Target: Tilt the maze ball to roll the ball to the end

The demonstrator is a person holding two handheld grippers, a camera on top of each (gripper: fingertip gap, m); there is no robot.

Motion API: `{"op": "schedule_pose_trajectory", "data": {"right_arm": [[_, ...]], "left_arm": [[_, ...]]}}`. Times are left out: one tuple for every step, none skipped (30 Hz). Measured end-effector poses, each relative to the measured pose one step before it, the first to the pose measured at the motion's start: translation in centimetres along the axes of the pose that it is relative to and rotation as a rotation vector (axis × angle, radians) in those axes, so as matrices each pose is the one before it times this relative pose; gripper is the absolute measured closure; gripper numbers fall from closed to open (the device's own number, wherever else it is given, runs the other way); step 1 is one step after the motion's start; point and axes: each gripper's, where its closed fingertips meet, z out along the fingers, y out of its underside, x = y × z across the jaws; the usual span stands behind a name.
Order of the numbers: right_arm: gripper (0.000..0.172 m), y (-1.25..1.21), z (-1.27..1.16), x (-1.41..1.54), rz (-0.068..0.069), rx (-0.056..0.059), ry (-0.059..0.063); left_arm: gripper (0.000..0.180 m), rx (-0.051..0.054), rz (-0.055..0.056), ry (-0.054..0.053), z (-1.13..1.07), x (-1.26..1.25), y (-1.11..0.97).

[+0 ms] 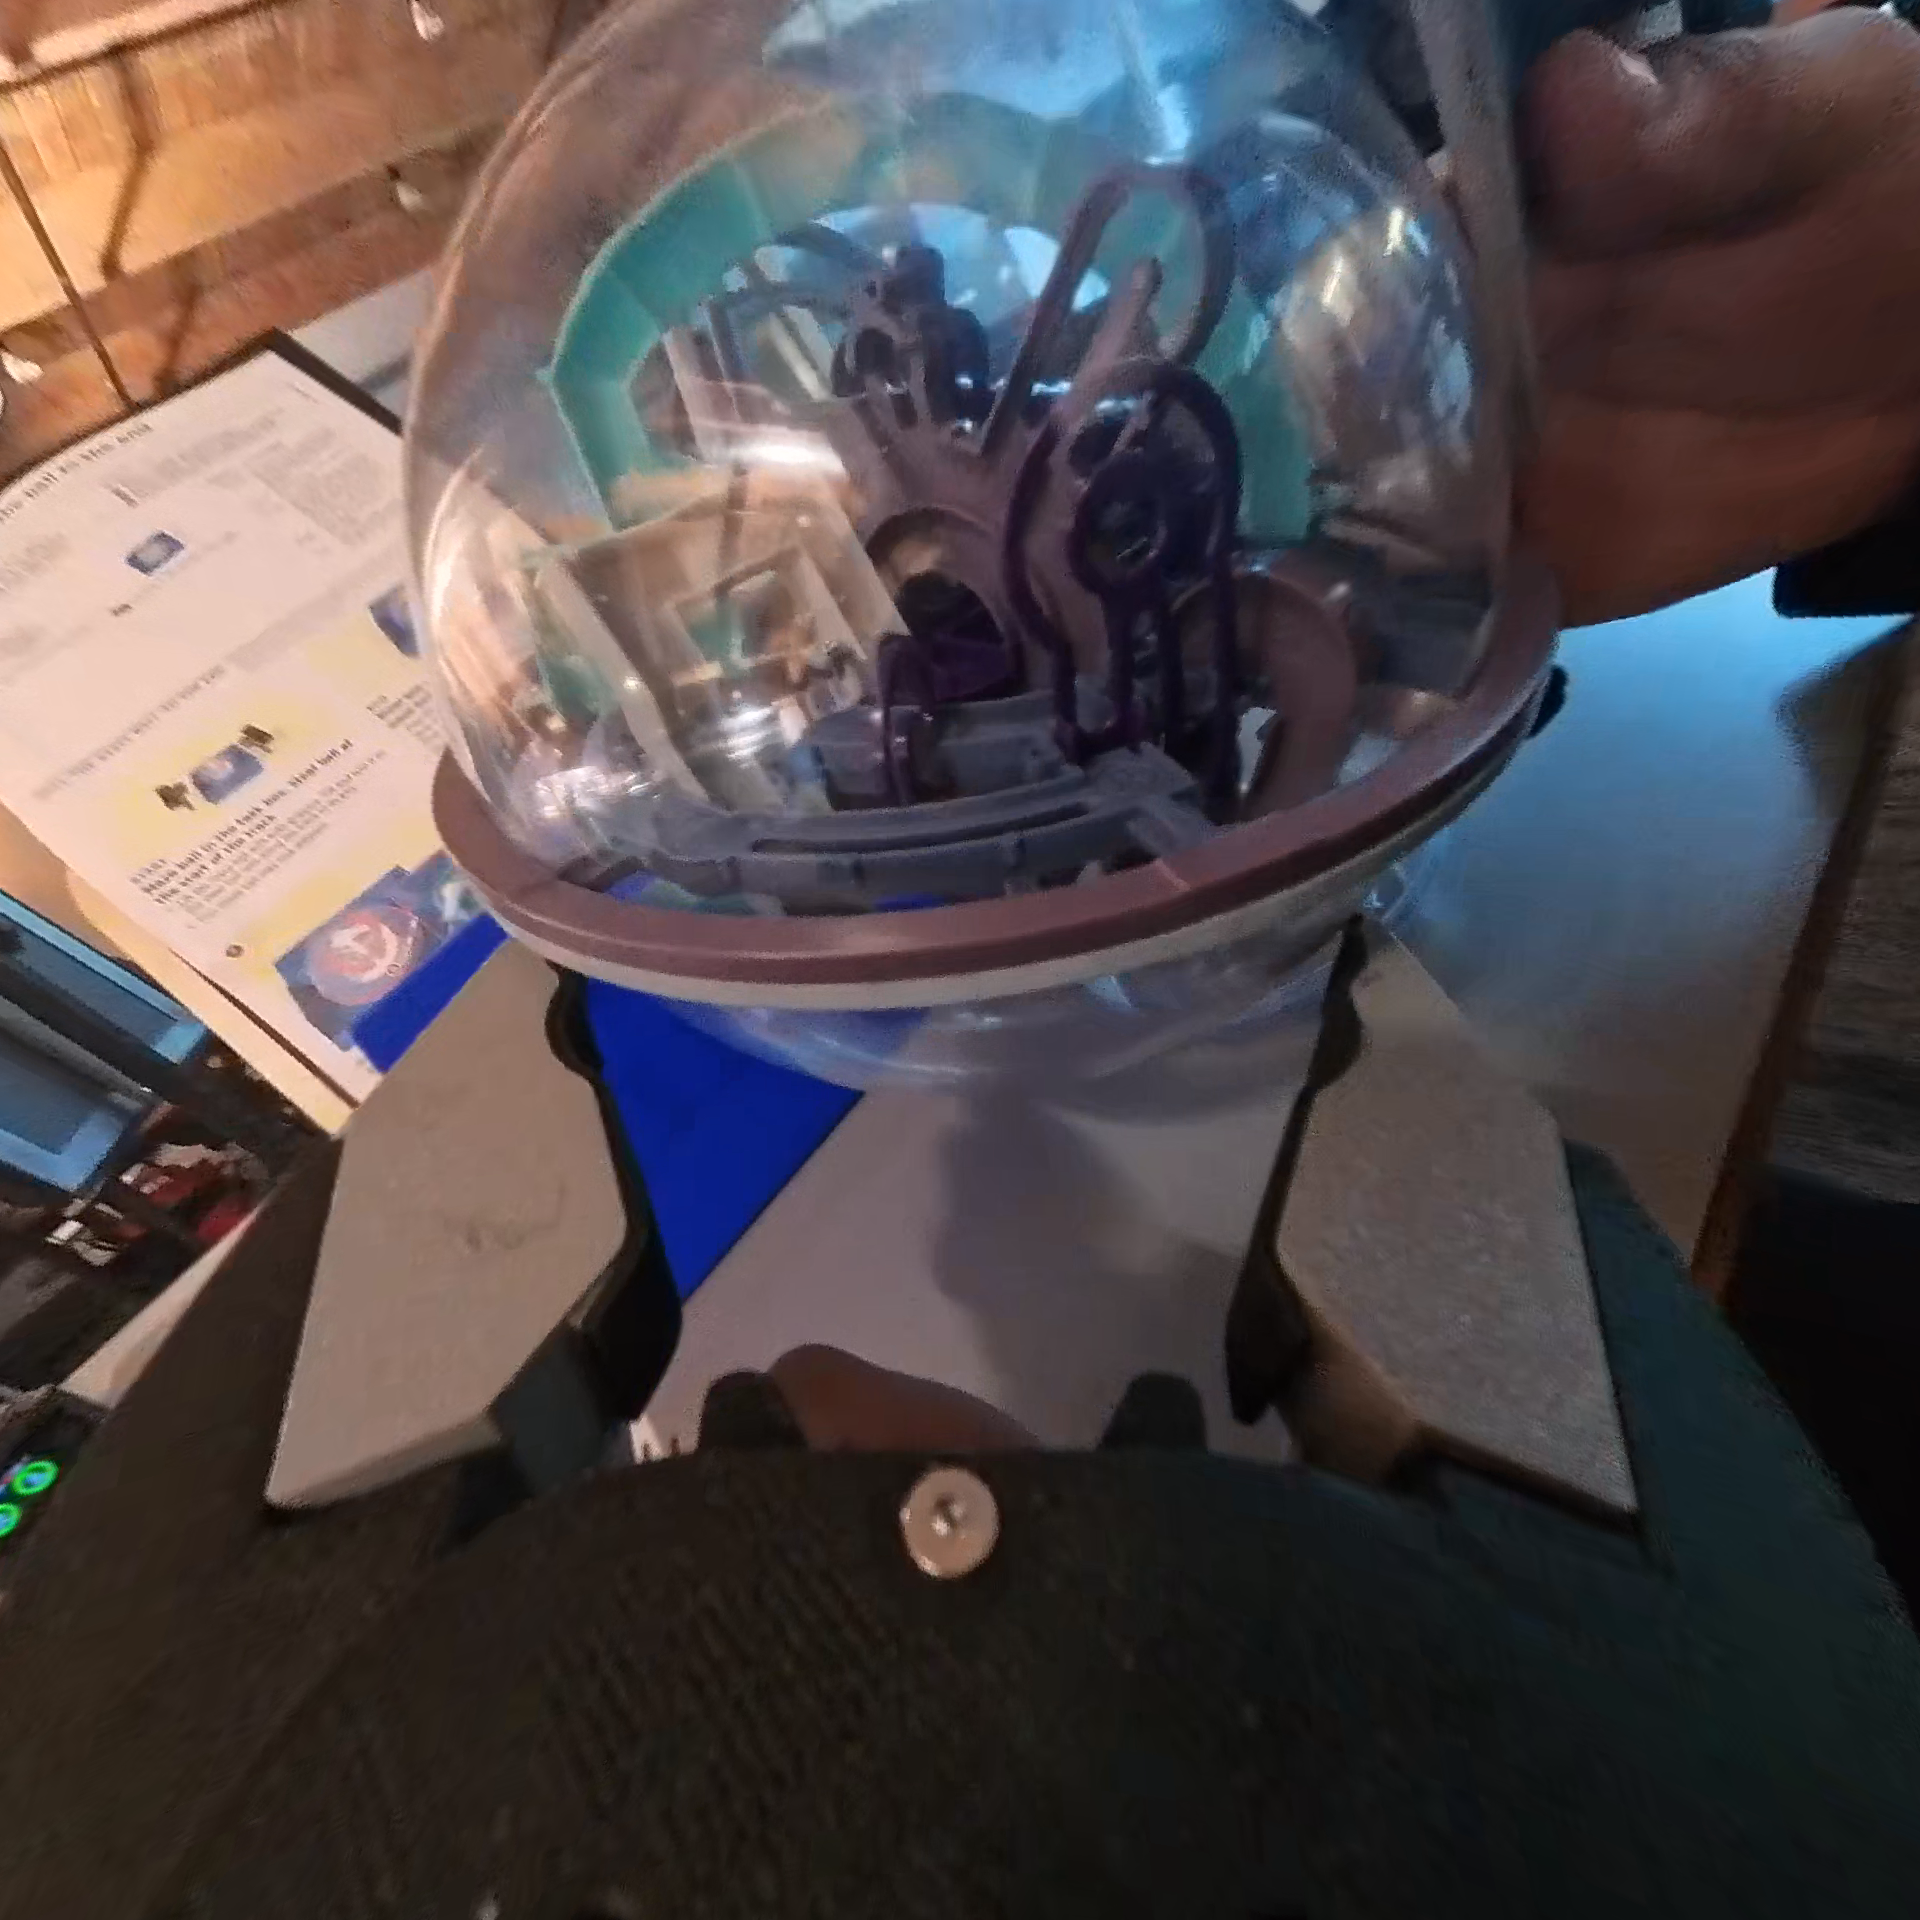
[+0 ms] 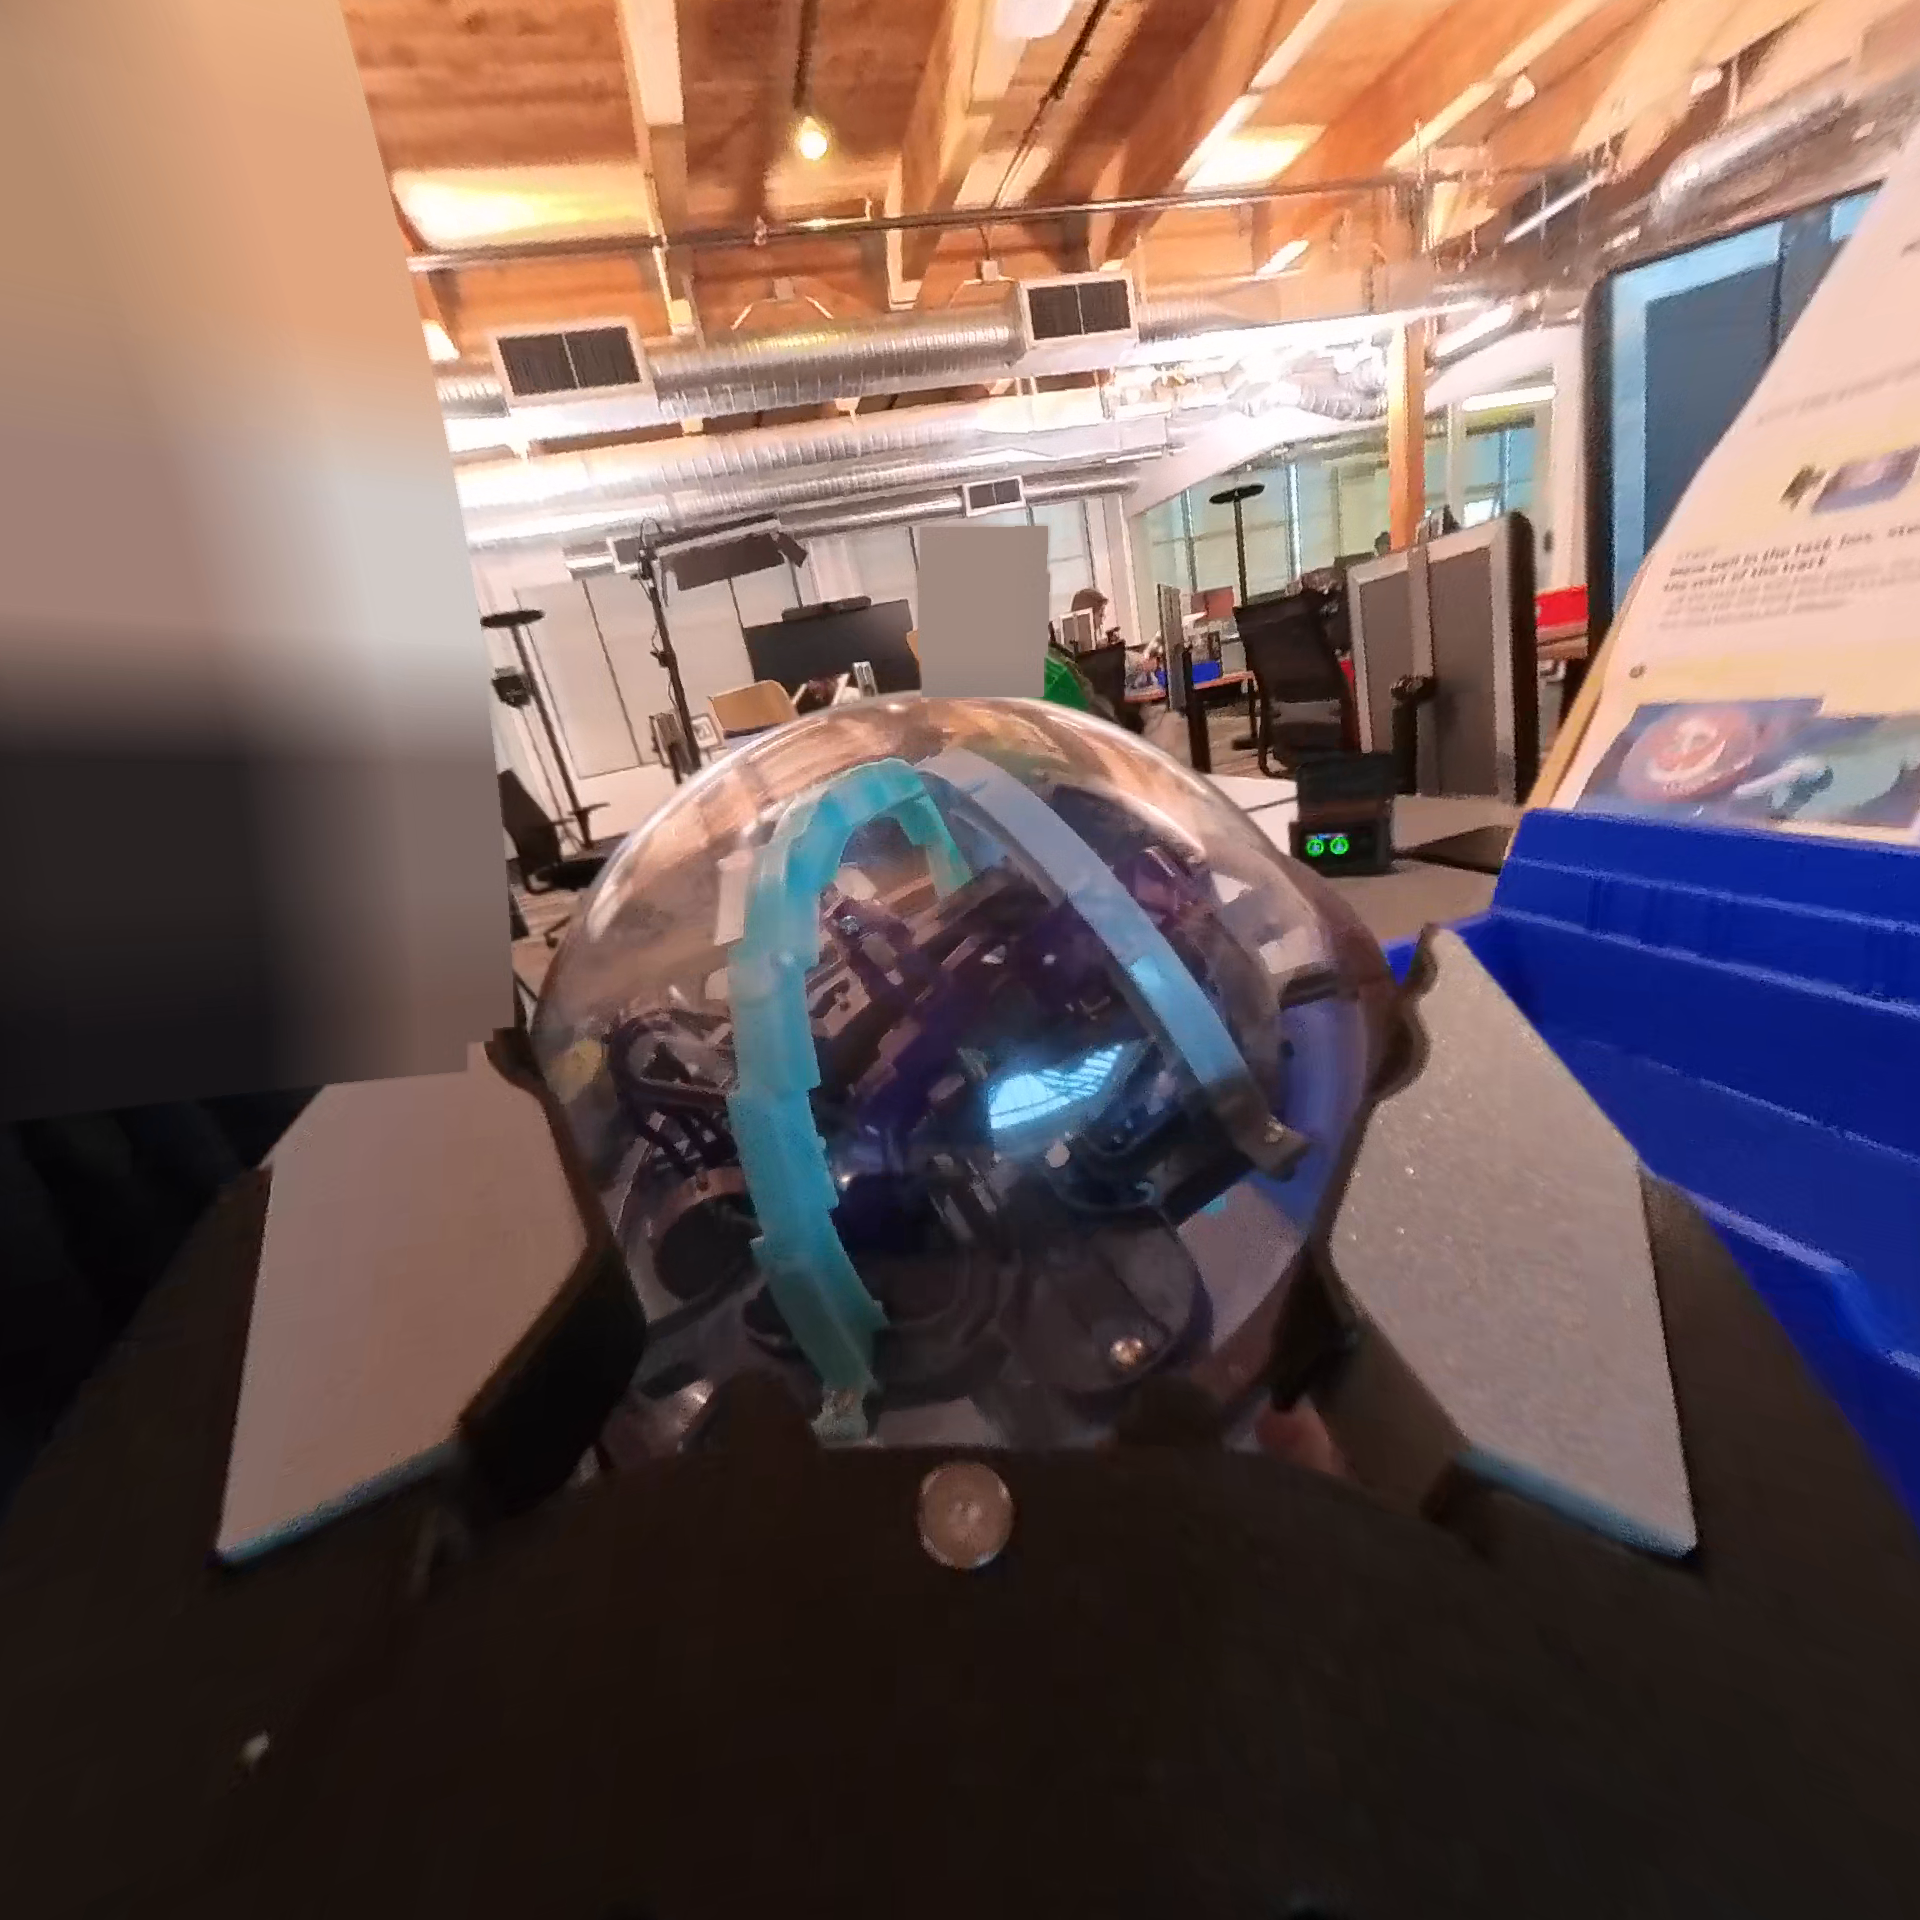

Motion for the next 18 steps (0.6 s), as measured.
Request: {"op": "schedule_pose_trajectory", "data": {"right_arm": [[0.016, 0.027, 0.062, 0.207, 0.019, -0.0038, 0.0063], [0.016, 0.085, 0.085, 0.157, 0.0078, -0.0073, 0.0118], [0.016, 0.11, 0.108, 0.161, 0.0023, -0.0104, 0.0174], [0.016, 0.071, 0.123, 0.138, -0.0007, -0.0081, 0.0195], [0.016, -0.033, 0.101, 0.042, -0.0008, -0.0023, 0.0167], [0.017, -0.128, 0.095, -0.059, 0.0005, 0.0034, 0.0119], [0.019, -0.125, 0.077, -0.058, 0.0021, 0.003, 0.0124], [0.021, -0.044, 0.062, 0.013, 0.0018, -0.0041, 0.016], [0.023, 0.046, 0.059, 0.005, -0.0005, -0.009, 0.0154], [0.025, 0.031, 0.025, -0.044, -0.0047, -0.0058, 0.0128], [0.026, -0.049, -0.008, -0.128, -0.0068, -0.0003, 0.0091], [0.026, -0.06, -0.011, -0.142, -0.0022, 0.0009, 0.0065], [0.025, -0.017, 0.032, -0.089, 0.006, -0.0016, 0.0074], [0.025, 0.083, 0.075, 0.043, 0.0119, -0.005, 0.0104], [0.025, 0.187, 0.094, 0.232, 0.0138, -0.0066, 0.017], [0.025, 0.252, 0.105, 0.357, 0.0139, -0.0059, 0.0211], [0.025, 0.242, 0.094, 0.263, 0.0112, -0.0021, 0.0158], [0.025, 0.252, 0.055, 0.12, 0.0067, -0.0003, 0.0088]], "left_arm": [[0.043, -0.003, -0.015, 0.0115, 0.013, -0.011, 0.067], [0.043, 0.0004, -0.0176, 0.0133, 0.036, 0.015, 0.082], [0.043, -0.0043, -0.0133, 0.0135, 0.061, -0.019, 0.198], [0.043, -0.01, -0.0068, 0.0137, 0.074, -0.075, 0.22], [0.043, -0.0029, -0.0108, 0.0174, 0.036, -0.077, 0.131], [0.043, 0.0063, -0.0127, 0.0182, -0.029, -0.088, 0.028], [0.043, 0.0098, -0.0047, 0.0153, -0.063, -0.117, 0.013], [0.043, -0.0022, -0.0046, 0.0177, -0.033, -0.066, 0.147], [0.043, -0.0134, -0.0122, 0.0249, -0.012, 0.011, 0.279], [0.043, -0.0084, -0.0167, 0.0284, -0.017, 0.021, 0.215], [0.043, -0.0042, -0.0186, 0.0293, -0.036, 0.018, 0.153], [0.043, -0.0063, -0.0205, 0.0314, -0.032, 0.038, 0.164], [0.042, -0.0111, -0.0183, 0.029, 0.016, 0.04, 0.235], [0.042, -0.01, -0.017, 0.0272, 0.022, 0.041, 0.204], [0.042, -0.0071, -0.0177, 0.0232, 0.022, 0.028, 0.145], [0.042, -0.0109, -0.0177, 0.0193, 0.035, 0.023, 0.183], [0.042, -0.0123, -0.0145, 0.015, 0.024, 0.013, 0.195], [0.042, -0.0109, -0.0086, 0.011, -0.02, 0.026, 0.197]]}}
